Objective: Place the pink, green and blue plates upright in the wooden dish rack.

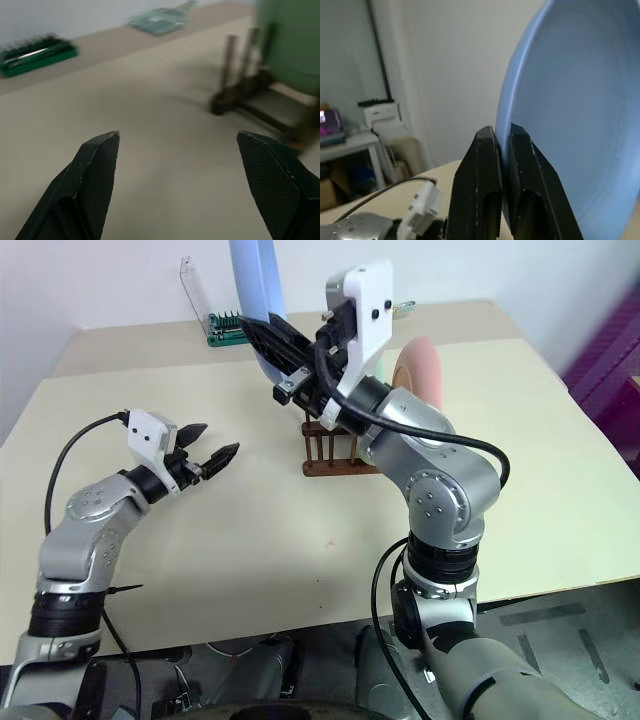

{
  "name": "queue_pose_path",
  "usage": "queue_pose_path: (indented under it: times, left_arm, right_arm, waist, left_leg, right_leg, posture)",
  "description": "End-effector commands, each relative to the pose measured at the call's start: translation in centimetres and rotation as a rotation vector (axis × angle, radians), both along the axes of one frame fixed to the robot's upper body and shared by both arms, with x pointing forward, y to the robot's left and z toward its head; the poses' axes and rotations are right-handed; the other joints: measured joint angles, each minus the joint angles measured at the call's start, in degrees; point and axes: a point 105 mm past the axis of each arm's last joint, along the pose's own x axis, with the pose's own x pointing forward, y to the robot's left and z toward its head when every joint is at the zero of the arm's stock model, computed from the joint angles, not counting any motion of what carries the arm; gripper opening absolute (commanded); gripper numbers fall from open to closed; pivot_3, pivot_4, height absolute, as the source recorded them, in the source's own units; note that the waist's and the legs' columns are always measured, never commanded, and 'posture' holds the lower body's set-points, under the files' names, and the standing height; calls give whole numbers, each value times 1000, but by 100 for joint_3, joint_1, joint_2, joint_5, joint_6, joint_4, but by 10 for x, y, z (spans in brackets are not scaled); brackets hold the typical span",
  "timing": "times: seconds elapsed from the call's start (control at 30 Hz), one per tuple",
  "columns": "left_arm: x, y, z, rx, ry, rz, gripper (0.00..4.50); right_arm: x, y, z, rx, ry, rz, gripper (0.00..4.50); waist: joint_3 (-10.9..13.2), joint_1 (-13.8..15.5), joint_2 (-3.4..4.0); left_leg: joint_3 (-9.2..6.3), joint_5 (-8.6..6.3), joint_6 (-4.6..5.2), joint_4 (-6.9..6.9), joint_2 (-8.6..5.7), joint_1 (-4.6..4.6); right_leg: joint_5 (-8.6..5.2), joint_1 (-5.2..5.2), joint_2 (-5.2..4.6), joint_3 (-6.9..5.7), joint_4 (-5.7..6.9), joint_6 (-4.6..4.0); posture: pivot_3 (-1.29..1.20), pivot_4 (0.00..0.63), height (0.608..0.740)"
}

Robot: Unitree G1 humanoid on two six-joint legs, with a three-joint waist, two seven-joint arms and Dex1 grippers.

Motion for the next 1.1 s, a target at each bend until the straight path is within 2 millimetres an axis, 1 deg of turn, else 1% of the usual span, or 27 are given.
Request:
queue_pose_path:
  times: [0.03, 0.13, 0.23, 0.33, 0.53, 0.7, 0.77, 0.8, 0.83, 0.93, 0.97, 1.03, 1.1]
  left_arm:
    - [-25, -21, -4, 13, 38, -193, 3821]
    - [-36, -27, -9, 26, 91, -269, 3821]
    - [-43, -32, -14, 23, 146, -328, 3821]
    - [-45, -35, -13, 8, 161, -343, 3821]
    - [-47, -39, -13, 14, 156, -344, 3821]
    - [-48, -43, -14, 17, 157, -347, 3821]
    - [-47, -44, -14, 17, 155, -346, 3891]
    - [-47, -44, -13, 16, 155, -346, 3891]
    - [-47, -44, -13, 16, 154, -345, 3891]
    - [-48, -45, -13, 14, 156, -345, 3891]
    - [-48, -45, -14, 14, 156, -345, 3891]
    - [-48, -46, -14, 14, 157, -347, 3891]
    - [-48, -47, -13, 13, 156, -351, 3891]
  right_arm:
    - [-5, -7, 3, 25, 32, -19, 0]
    - [4, -15, 1, 34, 89, -55, 0]
    - [18, -22, -10, 18, 193, -61, 0]
    - [27, -26, -14, 34, 272, -66, 0]
    - [43, -35, -20, 36, 368, -82, 0]
    - [51, -36, -26, 21, 434, -65, 0]
    - [53, -35, -27, 3, 436, -67, 674]
    - [52, -34, -25, 1, 428, -60, 891]
    - [51, -33, -23, 1, 422, -54, 1339]
    - [48, -29, -17, -16, 392, -53, 2880]
    - [48, -30, -16, -49, 367, -76, 3331]
    - [47, -31, -14, -111, 320, -109, 3331]
    - [39, -32, -11, -237, 209, -150, 3331]
  waist:
    - [3, 2, 17]
    - [4, 0, 19]
    - [4, 19, 18]
    - [4, 18, 19]
    - [5, 4, 20]
    - [5, 15, 20]
    - [5, 15, 20]
    - [5, 14, 20]
    - [5, 9, 20]
    - [5, -3, 20]
    - [5, -2, 20]
    - [5, 13, 21]
    - [7, 38, 23]
  left_leg:
    - [6, -1, 1, -2, -1, 2]
    - [9, 0, 1, -2, -1, 1]
    - [10, 0, 1, 1, -1, 1]
    - [11, -1, 2, 2, -1, 3]
    - [11, -1, 2, 0, 0, 2]
    - [12, -1, 2, 0, 0, 1]
    - [12, -1, 2, 0, 0, 0]
    - [12, -1, 2, 0, 0, 0]
    - [12, -1, 2, 0, 0, 0]
    - [12, -1, 2, -2, 2, 1]
    - [12, -1, 2, -3, 3, 1]
    - [14, -1, 3, -2, 3, 0]
    - [14, -1, 3, 0, 2, -2]
  right_leg:
    - [0, 0, -1, 1, -1, 0]
    - [0, -5, -1, 1, -1, 0]
    - [0, -3, -1, 1, -1, 0]
    - [0, 1, -1, 1, -3, 0]
    - [0, -2, -1, 1, -4, 0]
    - [0, -1, -1, 1, -7, 0]
    - [0, -1, -1, 1, -8, 0]
    - [0, -1, -1, 1, -8, 0]
    - [0, -1, -1, 1, -9, 0]
    - [0, -2, 0, 1, -9, 0]
    - [0, -2, 1, 1, -9, 0]
    - [0, -2, 1, 1, -10, 0]
    - [0, -1, 0, 1, -12, 0]
  posture:
    - [0, 150, 740]
    - [0, 150, 740]
    - [0, 150, 740]
    - [0, 150, 740]
    - [0, 150, 740]
    - [0, 150, 740]
    - [0, 150, 740]
    - [0, 150, 740]
    - [0, 150, 740]
    - [0, 150, 740]
    - [0, 150, 740]
    - [0, 150, 740]
    - [0, 150, 740]
